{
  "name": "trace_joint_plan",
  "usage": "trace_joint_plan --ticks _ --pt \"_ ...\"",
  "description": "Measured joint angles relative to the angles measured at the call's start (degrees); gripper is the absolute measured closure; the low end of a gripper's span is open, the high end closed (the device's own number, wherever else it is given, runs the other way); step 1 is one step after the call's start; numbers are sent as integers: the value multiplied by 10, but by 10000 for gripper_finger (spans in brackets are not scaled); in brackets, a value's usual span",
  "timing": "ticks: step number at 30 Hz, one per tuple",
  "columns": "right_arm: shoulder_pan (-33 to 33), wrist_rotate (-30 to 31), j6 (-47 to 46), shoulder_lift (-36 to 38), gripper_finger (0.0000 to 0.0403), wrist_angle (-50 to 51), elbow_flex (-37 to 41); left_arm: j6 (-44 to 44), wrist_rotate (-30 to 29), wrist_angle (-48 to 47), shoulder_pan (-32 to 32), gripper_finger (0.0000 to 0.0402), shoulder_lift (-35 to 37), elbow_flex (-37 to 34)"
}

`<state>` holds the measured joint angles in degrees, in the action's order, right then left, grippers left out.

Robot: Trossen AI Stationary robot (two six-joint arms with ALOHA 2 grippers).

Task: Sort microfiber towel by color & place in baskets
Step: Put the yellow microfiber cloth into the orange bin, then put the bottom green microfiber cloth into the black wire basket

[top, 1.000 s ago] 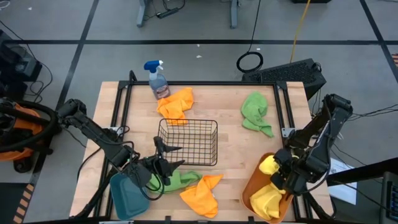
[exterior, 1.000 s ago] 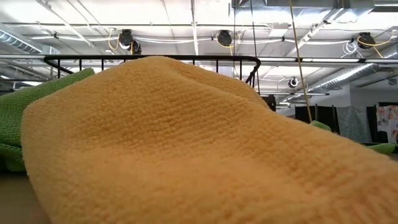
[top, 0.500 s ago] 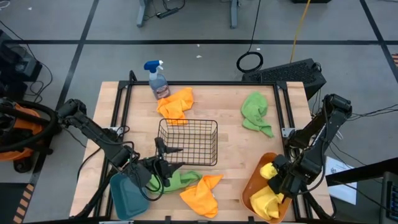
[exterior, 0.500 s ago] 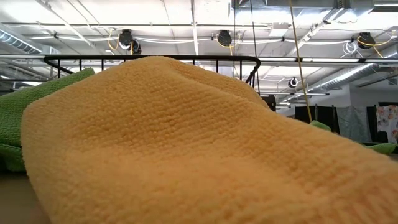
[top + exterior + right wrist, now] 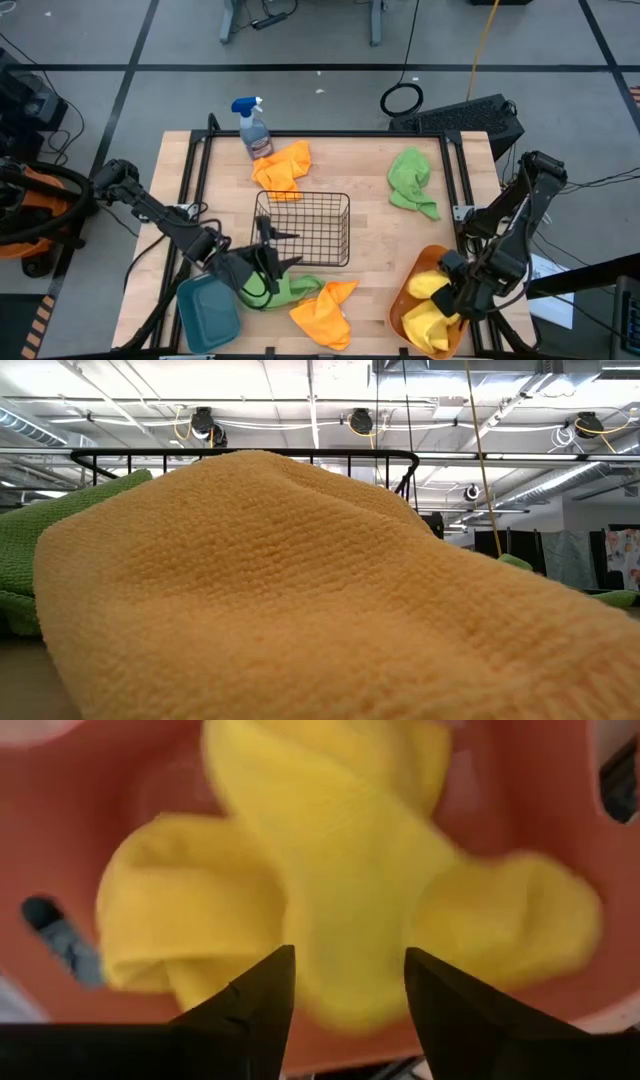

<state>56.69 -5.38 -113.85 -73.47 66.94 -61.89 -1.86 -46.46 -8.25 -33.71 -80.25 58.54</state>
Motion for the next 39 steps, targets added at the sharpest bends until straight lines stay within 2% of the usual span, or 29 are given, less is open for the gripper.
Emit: trace_joint_plan --ticks 3,6,13,15,23,33,36,39 --pt "1 -4 6 0 226 1 -7 1 0 -1 0 141 0 0" --pt "1 15 8 -10 248 20 -3 1 0 -2 0 141 0 0" --pt "1 21 44 -83 374 -44 35 0 0 -19 0 141 0 0" --pt "0 21 65 -104 394 -60 36 0 0 -19 0 141 0 0" --pt "1 33 51 -119 368 -33 -11 0 0 -17 0 141 0 0" --pt "1 85 38 -118 303 103 -102 1 4 -17 0 141 0 0" --pt "1 158 54 -118 292 105 -106 1 20 -17 0 141 0 0" --pt "0 290 97 -124 292 99 -106 1 26 -17 0 141 0 0"
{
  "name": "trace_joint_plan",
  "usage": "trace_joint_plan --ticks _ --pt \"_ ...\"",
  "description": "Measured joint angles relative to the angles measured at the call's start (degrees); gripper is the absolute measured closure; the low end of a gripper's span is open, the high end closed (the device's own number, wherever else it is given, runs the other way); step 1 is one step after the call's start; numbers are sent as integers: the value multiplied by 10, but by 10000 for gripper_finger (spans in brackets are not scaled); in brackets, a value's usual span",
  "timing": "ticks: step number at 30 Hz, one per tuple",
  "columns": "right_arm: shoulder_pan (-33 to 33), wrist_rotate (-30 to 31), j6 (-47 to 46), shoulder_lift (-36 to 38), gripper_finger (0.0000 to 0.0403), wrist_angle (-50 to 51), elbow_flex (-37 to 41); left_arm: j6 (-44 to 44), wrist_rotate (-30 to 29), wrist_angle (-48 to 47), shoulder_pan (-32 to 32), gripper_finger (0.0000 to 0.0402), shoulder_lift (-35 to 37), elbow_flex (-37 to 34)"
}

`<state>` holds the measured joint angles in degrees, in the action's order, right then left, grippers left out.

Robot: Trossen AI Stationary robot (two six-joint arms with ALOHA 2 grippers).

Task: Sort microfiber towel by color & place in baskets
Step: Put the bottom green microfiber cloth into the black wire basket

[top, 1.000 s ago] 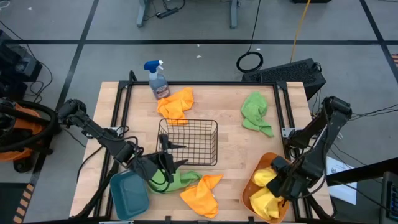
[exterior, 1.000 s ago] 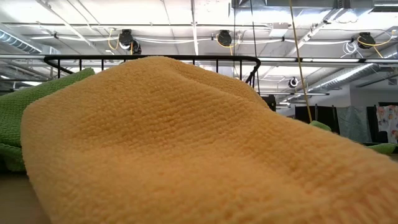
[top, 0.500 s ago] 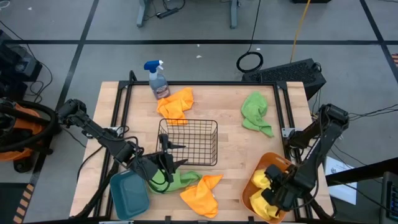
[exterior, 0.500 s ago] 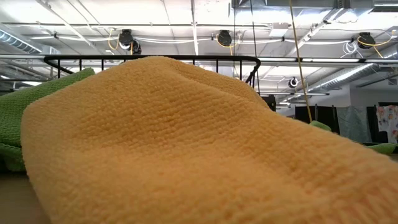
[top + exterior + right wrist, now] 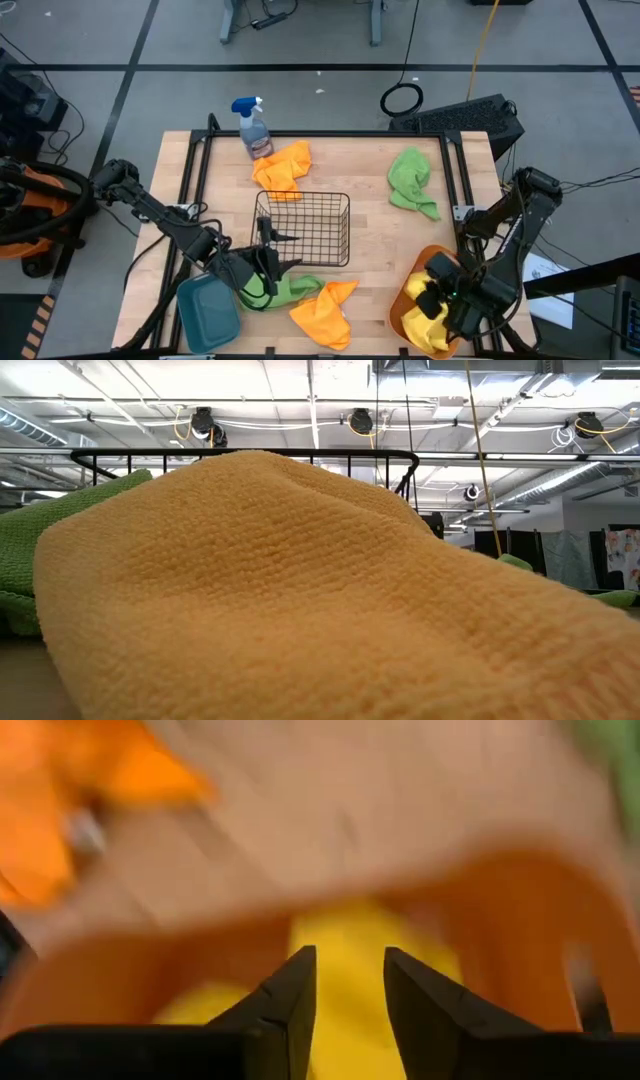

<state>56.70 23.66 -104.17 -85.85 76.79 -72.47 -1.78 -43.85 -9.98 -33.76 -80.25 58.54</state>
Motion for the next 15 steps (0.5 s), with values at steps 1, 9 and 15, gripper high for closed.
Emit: trace_joint_plan --ticks 1,9,15 --pt "-1 47 14 -3 294 -5 0 0 1 0 0 141 0 0" --pt "-31 347 150 -4 302 -109 0 1 4 -17 29 146 0 0" --pt "-60 436 369 -28 302 -297 0 89 54 -86 41 172 0 0"
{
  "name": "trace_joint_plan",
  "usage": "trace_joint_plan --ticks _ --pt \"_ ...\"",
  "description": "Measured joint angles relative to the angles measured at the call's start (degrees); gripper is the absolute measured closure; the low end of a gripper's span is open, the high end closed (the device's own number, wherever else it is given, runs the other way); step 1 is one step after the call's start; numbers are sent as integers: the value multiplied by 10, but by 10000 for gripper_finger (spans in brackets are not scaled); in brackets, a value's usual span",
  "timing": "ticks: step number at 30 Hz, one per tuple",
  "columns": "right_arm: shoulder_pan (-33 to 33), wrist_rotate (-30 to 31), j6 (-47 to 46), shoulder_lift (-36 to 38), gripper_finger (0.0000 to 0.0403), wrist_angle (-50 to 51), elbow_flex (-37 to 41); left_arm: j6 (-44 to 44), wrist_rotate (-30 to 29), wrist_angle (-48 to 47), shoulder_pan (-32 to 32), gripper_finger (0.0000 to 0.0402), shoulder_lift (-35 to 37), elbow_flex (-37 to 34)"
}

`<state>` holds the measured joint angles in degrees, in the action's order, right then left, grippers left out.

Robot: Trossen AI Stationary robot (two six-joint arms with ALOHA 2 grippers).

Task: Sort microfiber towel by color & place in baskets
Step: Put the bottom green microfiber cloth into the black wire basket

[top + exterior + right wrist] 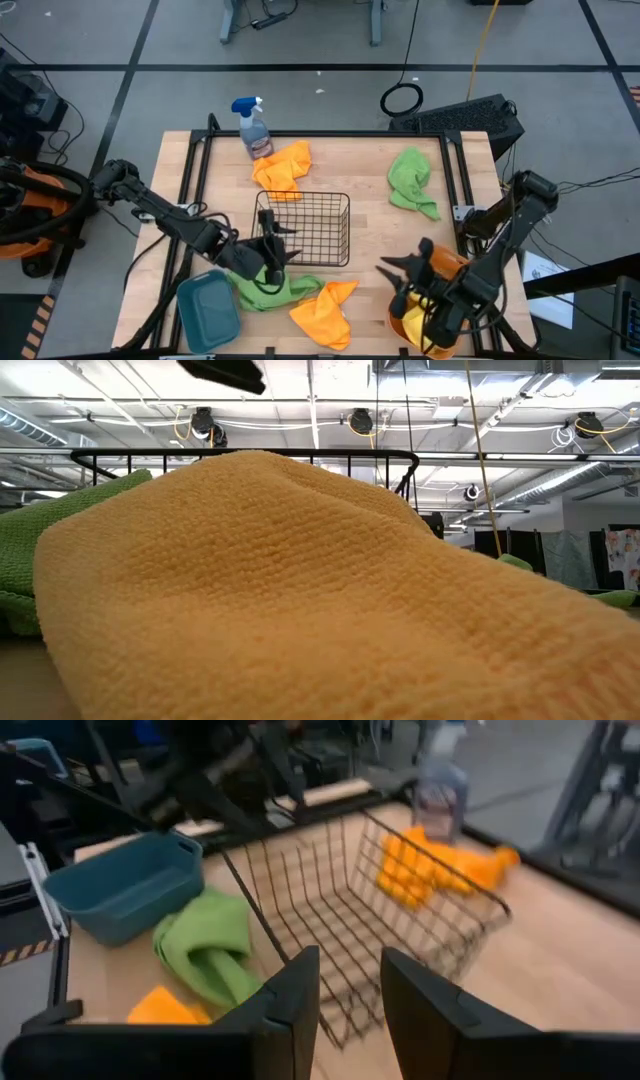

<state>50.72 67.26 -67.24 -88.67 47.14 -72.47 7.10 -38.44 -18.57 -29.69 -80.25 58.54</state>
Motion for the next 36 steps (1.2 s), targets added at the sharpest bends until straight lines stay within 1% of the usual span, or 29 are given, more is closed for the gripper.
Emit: trace_joint_plan --ticks 4,6,8,13,18,21,28,31,33,36 --pt "-16 -1 113 -24 302 -94 0 65 49 -33 -23 189 0 0" --pt "-21 0 148 -36 302 -127 0 93 81 -50 -47 196 0 0" --pt "-24 -1 170 -50 302 -141 0 117 98 -54 -73 199 -9 0" --pt "-31 1 189 -80 302 -145 0 159 99 -69 -133 201 -42 0" --pt "-38 2 192 -94 302 -151 0 198 98 -73 -165 200 -79 -1" --pt "-38 1 211 -97 302 -158 0 223 97 -76 -172 187 -100 -1" --pt "-44 2 244 -97 302 -157 0 255 83 -75 -171 119 -139 -1" --pt "-47 0 255 -97 302 -157 0 263 76 -75 -168 96 -153 -1" --pt "-47 0 264 -97 302 -157 0 272 71 -75 -165 88 -161 -1" --pt "-50 0 277 -97 302 -157 0 291 68 -80 -159 91 -172 -1"
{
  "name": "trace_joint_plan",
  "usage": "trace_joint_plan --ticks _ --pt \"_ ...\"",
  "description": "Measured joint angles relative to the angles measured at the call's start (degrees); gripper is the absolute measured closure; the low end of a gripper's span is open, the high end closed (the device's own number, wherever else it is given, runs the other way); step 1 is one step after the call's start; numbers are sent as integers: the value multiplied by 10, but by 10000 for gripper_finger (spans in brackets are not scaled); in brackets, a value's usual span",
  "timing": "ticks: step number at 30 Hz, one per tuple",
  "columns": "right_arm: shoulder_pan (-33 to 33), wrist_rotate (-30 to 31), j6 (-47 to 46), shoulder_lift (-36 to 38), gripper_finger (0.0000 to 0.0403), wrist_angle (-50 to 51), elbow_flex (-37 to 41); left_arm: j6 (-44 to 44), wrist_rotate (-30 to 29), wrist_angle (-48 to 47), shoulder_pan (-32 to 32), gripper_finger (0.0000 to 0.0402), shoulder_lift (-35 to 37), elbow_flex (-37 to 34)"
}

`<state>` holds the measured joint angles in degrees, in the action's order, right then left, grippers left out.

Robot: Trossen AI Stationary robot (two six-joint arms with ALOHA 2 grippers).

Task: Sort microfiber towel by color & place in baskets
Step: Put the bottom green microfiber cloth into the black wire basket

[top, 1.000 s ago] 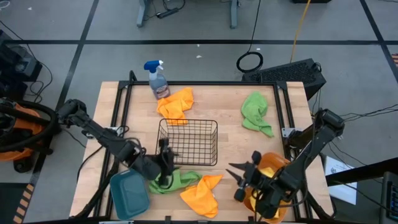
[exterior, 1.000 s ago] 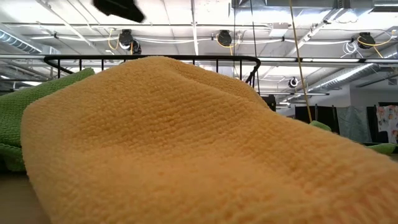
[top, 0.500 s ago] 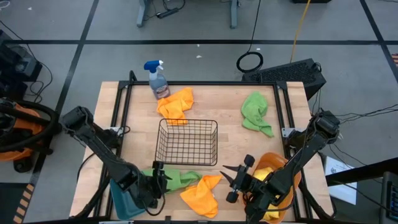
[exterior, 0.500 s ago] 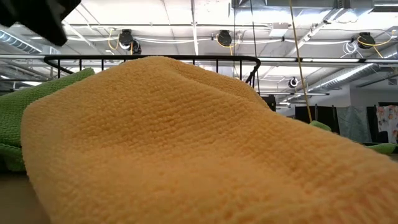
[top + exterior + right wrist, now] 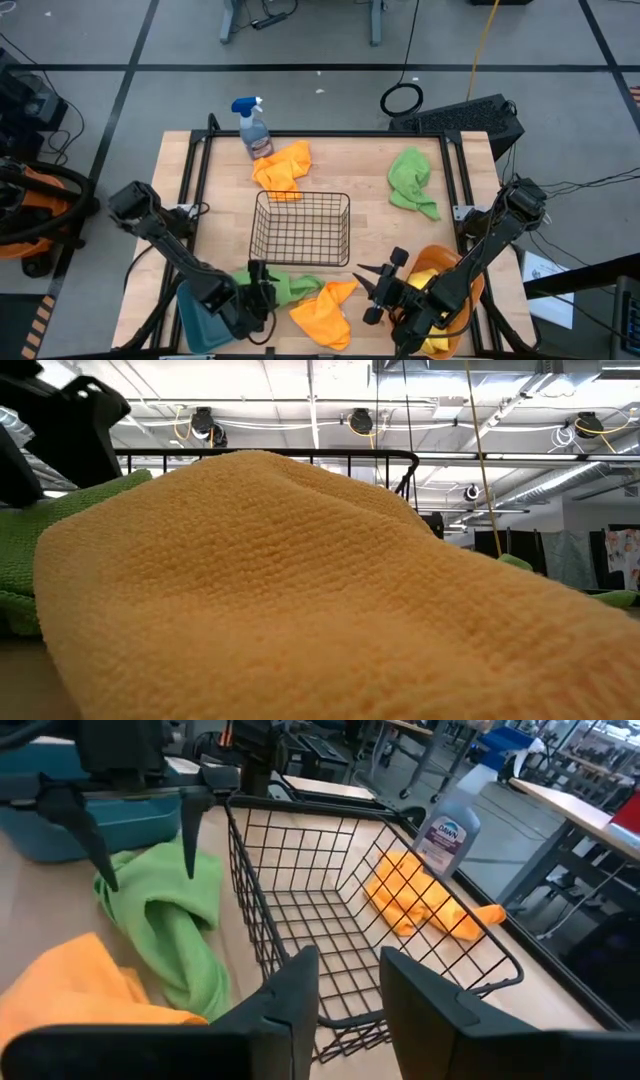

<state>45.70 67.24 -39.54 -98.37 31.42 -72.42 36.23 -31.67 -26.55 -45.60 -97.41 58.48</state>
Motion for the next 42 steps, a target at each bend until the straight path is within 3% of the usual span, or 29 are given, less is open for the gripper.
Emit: trace_joint_plan --ticks 4,9,19,23,30,38,42 --pt "-6 0 2 0 302 0 0 15 2 1 10 120 -13 0" --pt "-12 -17 4 0 302 -1 0 16 29 4 23 186 -25 0" --pt "-15 -31 4 0 302 -10 0 9 72 4 23 383 -11 0" --pt "-15 -31 42 -4 302 -53 0 3 75 3 23 385 15 0" --pt "-21 -34 206 -48 302 -202 0 -39 52 7 23 395 76 0" --pt "-60 -140 331 -102 302 -348 0 -103 7 10 23 392 165 1" --pt "-76 -152 419 -126 299 -451 0 -146 -24 24 24 392 199 1"
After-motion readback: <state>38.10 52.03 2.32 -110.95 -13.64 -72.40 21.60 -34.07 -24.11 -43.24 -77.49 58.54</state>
